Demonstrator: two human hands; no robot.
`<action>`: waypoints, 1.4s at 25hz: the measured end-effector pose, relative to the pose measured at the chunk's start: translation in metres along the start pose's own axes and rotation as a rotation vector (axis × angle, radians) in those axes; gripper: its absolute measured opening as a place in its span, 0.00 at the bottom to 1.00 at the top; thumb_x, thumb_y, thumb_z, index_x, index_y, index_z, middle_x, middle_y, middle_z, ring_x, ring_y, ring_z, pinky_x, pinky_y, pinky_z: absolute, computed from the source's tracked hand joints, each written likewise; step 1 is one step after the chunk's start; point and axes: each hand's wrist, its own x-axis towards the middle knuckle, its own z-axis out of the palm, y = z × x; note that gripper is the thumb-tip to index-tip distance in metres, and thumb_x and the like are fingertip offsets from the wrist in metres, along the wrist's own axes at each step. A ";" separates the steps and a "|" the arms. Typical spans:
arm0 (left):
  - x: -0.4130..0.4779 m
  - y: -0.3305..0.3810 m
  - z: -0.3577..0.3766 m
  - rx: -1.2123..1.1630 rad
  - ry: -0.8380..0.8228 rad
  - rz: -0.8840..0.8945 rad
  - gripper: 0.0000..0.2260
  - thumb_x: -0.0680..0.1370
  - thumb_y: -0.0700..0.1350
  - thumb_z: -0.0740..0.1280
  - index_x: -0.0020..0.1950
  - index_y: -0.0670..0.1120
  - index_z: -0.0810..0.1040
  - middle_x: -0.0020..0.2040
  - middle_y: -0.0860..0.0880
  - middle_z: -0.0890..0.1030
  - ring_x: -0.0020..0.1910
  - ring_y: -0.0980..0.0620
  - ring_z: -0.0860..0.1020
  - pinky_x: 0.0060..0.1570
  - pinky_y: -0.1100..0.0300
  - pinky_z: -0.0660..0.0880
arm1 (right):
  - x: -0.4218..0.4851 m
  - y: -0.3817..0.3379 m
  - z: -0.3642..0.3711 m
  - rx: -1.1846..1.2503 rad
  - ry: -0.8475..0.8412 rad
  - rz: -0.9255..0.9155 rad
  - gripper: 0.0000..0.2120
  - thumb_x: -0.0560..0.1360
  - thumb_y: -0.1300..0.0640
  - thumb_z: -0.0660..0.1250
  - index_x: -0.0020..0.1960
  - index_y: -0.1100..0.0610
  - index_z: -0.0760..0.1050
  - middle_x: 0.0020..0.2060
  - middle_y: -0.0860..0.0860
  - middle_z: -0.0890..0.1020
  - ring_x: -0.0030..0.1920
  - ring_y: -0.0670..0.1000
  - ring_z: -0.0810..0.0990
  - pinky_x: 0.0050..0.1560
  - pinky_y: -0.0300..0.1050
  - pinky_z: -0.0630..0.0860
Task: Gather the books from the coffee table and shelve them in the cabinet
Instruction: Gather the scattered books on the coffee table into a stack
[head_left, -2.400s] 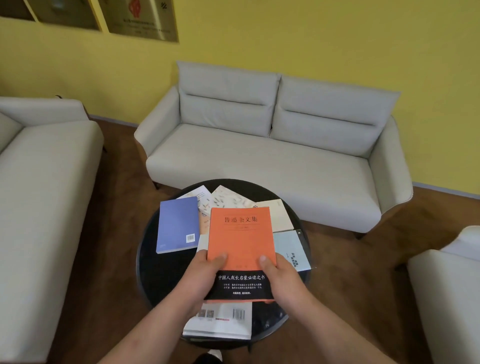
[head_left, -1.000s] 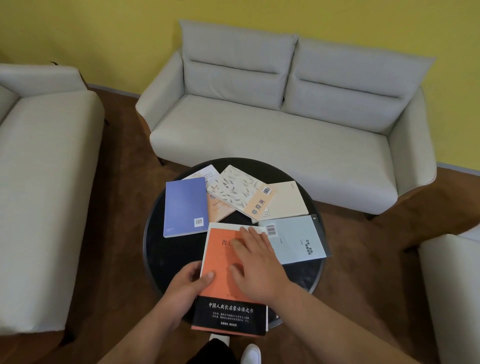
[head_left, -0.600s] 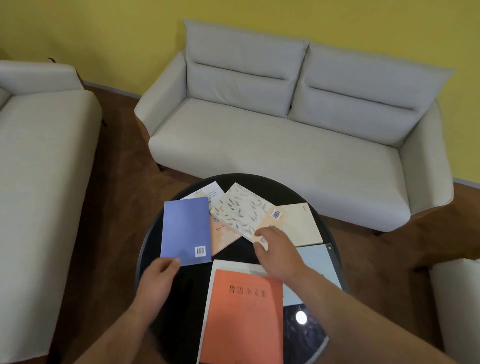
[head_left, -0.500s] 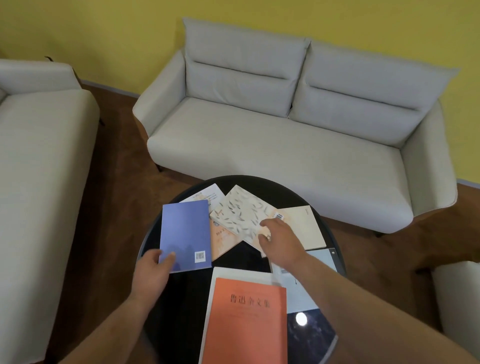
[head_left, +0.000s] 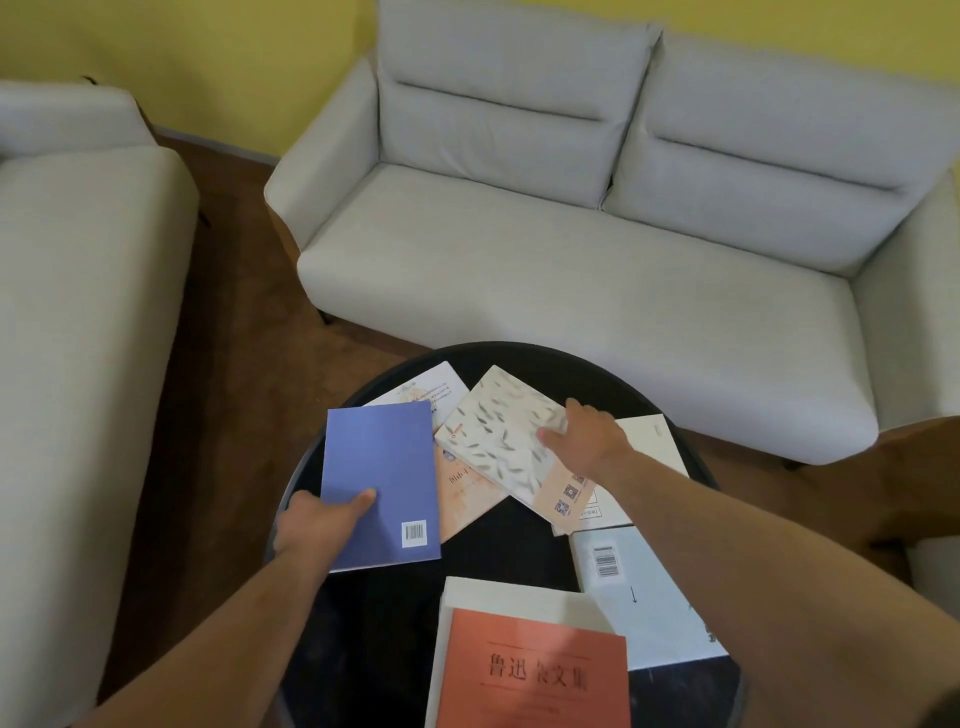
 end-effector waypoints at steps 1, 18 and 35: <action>0.006 0.000 0.002 -0.042 -0.013 -0.019 0.36 0.61 0.64 0.78 0.59 0.41 0.76 0.55 0.42 0.81 0.52 0.39 0.80 0.52 0.42 0.80 | 0.002 0.001 0.000 -0.006 0.022 0.006 0.30 0.78 0.38 0.65 0.71 0.56 0.65 0.60 0.56 0.75 0.59 0.56 0.76 0.59 0.55 0.79; -0.096 0.041 -0.050 -0.375 -0.115 0.277 0.12 0.80 0.45 0.69 0.62 0.48 0.75 0.56 0.51 0.80 0.53 0.49 0.81 0.51 0.52 0.78 | -0.098 -0.004 -0.025 0.343 -0.001 -0.086 0.12 0.81 0.49 0.66 0.62 0.50 0.69 0.62 0.51 0.80 0.51 0.49 0.79 0.42 0.41 0.78; -0.282 -0.040 -0.051 -0.332 -0.429 0.259 0.12 0.78 0.48 0.70 0.61 0.49 0.77 0.56 0.47 0.85 0.53 0.44 0.85 0.60 0.39 0.77 | -0.300 0.060 -0.046 0.620 0.244 -0.067 0.14 0.82 0.49 0.64 0.65 0.51 0.70 0.58 0.48 0.79 0.53 0.50 0.80 0.41 0.38 0.74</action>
